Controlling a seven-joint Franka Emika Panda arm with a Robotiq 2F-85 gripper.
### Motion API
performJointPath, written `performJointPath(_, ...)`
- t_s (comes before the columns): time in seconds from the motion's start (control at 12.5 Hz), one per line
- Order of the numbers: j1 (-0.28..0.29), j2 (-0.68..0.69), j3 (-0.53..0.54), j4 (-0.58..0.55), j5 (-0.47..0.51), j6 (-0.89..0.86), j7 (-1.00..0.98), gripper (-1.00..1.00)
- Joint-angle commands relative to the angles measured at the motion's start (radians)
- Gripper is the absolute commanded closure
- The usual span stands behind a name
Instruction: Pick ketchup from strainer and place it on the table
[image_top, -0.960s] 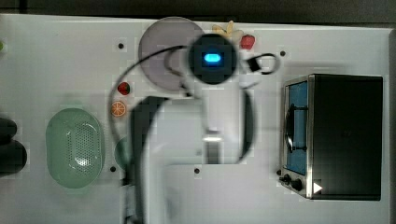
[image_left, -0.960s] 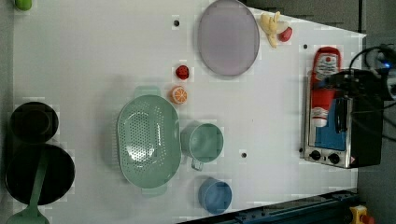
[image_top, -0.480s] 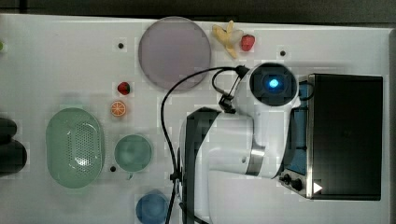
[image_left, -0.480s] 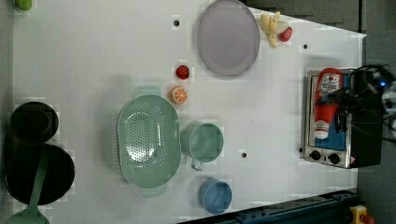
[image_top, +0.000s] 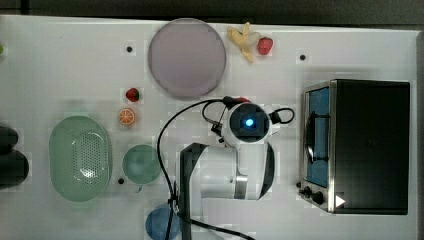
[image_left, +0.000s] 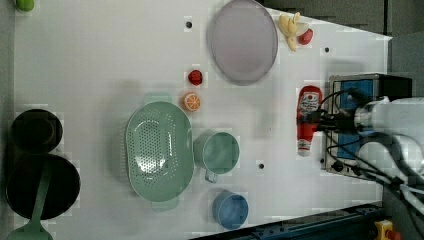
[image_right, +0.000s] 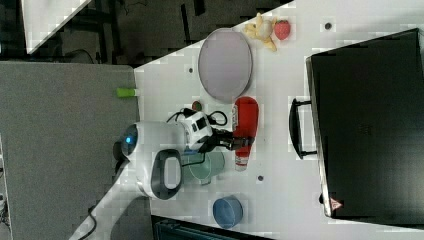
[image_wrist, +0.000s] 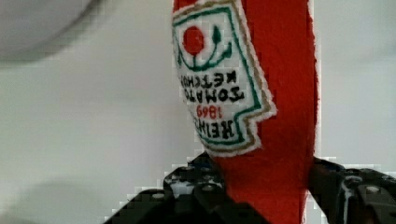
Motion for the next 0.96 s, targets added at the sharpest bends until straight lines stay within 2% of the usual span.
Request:
performJointPath(0.08,-0.008,0.052,0.017,0.008,0.004,0.069,-0.041,-0.19)
performJointPath(0.4,-0.008,0.064,0.023,0.02,0.004,0.106,-0.037,-0.99)
performJointPath(0.64,-0.008,-0.015,0.032,0.098,0.004,0.01,0.031,-1.0)
performJointPath(0.96,-0.007,-0.097,0.045,0.327,0.004,-0.369,0.288,-1.0)
